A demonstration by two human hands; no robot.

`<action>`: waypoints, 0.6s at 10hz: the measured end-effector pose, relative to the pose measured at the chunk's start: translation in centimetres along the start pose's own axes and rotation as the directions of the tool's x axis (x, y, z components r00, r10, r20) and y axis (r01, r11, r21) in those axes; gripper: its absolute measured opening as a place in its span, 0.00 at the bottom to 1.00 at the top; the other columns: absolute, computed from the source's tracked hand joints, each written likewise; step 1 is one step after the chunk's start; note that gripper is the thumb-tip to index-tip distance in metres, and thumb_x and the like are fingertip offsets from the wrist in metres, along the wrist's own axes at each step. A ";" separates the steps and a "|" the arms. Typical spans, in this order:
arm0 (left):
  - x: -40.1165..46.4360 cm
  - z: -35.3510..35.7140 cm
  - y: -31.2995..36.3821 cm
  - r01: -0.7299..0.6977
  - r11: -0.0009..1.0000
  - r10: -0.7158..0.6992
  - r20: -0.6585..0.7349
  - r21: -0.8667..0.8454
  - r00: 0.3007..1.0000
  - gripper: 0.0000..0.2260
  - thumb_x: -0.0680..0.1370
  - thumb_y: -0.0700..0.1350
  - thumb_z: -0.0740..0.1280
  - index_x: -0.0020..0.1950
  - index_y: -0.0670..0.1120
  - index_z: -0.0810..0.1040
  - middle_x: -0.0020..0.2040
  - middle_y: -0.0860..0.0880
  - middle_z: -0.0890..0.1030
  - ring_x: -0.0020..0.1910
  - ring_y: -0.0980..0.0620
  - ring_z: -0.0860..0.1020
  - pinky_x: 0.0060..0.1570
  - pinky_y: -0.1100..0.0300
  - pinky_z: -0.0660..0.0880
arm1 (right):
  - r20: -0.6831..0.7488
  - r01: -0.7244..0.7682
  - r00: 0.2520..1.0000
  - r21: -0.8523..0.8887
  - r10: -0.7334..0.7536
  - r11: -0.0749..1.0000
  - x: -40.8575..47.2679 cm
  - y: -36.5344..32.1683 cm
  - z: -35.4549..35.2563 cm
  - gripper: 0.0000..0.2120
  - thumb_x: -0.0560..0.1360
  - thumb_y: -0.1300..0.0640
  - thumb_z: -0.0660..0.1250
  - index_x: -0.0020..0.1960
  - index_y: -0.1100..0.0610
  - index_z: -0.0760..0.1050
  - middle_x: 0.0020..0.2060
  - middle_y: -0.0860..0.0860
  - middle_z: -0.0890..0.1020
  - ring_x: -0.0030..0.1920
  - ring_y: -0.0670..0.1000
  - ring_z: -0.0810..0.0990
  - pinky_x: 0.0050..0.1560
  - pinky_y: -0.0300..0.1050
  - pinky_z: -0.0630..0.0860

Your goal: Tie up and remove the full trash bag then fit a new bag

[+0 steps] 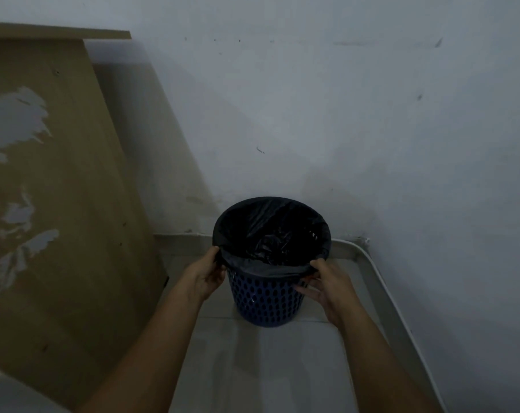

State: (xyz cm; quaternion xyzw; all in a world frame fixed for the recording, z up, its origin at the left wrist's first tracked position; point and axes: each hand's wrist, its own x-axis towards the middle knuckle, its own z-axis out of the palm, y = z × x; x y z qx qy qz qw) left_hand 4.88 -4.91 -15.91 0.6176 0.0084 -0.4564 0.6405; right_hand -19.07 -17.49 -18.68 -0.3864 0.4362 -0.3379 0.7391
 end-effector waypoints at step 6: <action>-0.6 -0.7 3.3 -0.348 0.139 0.660 0.175 0.927 0.730 0.41 0.79 0.75 0.47 0.85 0.51 0.55 0.86 0.45 0.53 0.83 0.37 0.52 0.79 0.37 0.51 | 0.200 0.276 0.774 -0.960 -0.600 0.037 -0.9 -7.5 5.2 0.30 0.85 0.40 0.59 0.79 0.59 0.68 0.77 0.61 0.70 0.77 0.62 0.64 0.76 0.59 0.64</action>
